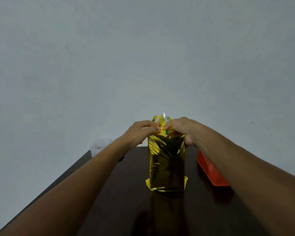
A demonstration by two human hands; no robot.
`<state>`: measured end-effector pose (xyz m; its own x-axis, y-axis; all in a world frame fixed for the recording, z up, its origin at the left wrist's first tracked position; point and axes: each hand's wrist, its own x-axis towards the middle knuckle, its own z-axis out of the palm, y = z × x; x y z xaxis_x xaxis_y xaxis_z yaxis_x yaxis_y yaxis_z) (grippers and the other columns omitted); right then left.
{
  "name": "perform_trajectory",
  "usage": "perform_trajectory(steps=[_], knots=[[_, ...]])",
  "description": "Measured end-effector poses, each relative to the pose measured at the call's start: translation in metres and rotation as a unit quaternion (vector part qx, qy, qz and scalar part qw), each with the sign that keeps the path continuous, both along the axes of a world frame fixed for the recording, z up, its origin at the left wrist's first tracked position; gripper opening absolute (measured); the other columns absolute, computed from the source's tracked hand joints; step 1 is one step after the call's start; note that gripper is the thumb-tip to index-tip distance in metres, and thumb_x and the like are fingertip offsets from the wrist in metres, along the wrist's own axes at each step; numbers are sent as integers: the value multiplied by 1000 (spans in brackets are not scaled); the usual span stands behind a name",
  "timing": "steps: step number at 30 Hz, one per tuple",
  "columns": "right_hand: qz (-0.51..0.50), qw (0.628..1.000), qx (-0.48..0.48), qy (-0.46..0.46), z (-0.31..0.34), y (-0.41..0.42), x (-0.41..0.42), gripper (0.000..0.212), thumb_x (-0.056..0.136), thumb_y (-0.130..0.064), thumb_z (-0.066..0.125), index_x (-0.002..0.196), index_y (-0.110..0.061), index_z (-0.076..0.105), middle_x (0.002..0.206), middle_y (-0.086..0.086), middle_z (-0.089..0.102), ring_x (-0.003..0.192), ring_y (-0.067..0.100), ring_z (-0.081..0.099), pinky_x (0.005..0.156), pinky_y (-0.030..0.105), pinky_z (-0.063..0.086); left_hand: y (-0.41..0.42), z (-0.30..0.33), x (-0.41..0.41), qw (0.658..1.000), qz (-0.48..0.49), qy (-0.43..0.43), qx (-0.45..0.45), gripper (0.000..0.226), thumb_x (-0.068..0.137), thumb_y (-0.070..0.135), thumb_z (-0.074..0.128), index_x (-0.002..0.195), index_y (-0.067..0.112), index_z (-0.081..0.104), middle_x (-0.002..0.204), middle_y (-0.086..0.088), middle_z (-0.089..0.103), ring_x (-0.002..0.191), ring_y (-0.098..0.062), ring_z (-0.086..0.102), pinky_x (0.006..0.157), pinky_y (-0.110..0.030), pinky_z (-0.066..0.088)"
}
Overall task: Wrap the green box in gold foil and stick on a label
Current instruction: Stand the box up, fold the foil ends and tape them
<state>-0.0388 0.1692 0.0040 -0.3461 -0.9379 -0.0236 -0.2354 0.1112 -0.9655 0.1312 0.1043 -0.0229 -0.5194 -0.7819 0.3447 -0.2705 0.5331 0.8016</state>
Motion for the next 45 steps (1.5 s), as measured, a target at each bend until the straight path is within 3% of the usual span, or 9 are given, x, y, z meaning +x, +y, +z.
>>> perform_trajectory(steps=[7, 12, 17, 21, 24, 28, 34, 39, 45], knots=[[18, 1000, -6, -10, -5, -2, -4, 57, 74, -16, 80, 124, -8, 56, 107, 18, 69, 91, 32, 70, 67, 38, 58, 2, 29, -4, 977, -55, -204, 23, 84, 69, 63, 67, 146, 37, 45, 148, 1, 44, 136, -27, 43, 107, -53, 46], [5, 1000, -18, -3, -10, -3, -3, 75, 74, -25, 84, 136, -16, 42, 119, 16, 61, 102, 34, 68, 83, 45, 61, 0, 35, -18, 954, -43, -295, 15, 84, 73, 51, 83, 143, 35, 39, 142, 1, 43, 134, -31, 42, 105, -54, 48], [-18, 1000, 4, -6, -11, 5, -15, 127, 46, -89, 74, 148, -21, 42, 145, 12, 53, 132, 38, 51, 106, 60, 42, 1, 35, -21, 952, -25, -304, 18, 103, 51, 62, 82, 142, 38, 39, 139, 0, 46, 124, -29, 49, 95, -49, 54], [-170, 984, 8, 49, -33, 16, -54, 83, 94, -67, 48, 152, -10, 36, 151, 17, 45, 138, 38, 41, 109, 50, 37, 1, 34, -19, 952, -21, -306, 10, 113, 39, 70, 77, 141, 38, 40, 136, -2, 48, 117, -27, 54, 92, -47, 57], [-226, 948, 103, 197, -67, 15, -95, 73, 74, -60, 62, 127, -12, 54, 123, 15, 62, 120, 36, 51, 98, 47, 46, 2, 34, -19, 952, -18, -306, 14, 114, 38, 70, 77, 140, 38, 40, 137, -2, 48, 118, -28, 54, 90, -46, 58], [-197, 966, 147, 83, -94, 15, -125, 58, 83, -41, 74, 121, 1, 58, 118, 15, 65, 107, 33, 61, 88, 41, 51, 0, 32, -19, 953, -15, -302, 15, 112, 38, 70, 77, 139, 37, 40, 137, -3, 47, 121, -30, 52, 89, -46, 59], [-156, 966, 206, -34, -84, 39, -115, 61, 99, -43, 59, 151, -14, 43, 160, 4, 32, 141, 44, 35, 81, 69, 53, -6, 27, -21, 956, -19, -293, 17, 87, 58, 58, 77, 134, 37, 40, 138, -2, 47, 124, -28, 50, 86, -41, 59], [-194, 956, 159, -149, -81, 38, -129, 56, 103, -32, 55, 150, -11, 33, 143, 0, 46, 142, 43, 32, 86, 76, 48, -8, 25, -20, 958, -18, -285, 17, 86, 59, 57, 77, 134, 36, 40, 135, -1, 48, 124, -28, 49, 86, -40, 60], [-165, 957, 87, -221, -100, 39, -147, 44, 103, -27, 52, 145, -17, 47, 152, 2, 43, 141, 44, 33, 62, 83, 45, -10, 24, -21, 960, -21, -279, 27, 87, 58, 56, 79, 135, 36, 43, 130, 0, 53, 116, -25, 56, 86, -42, 61]])
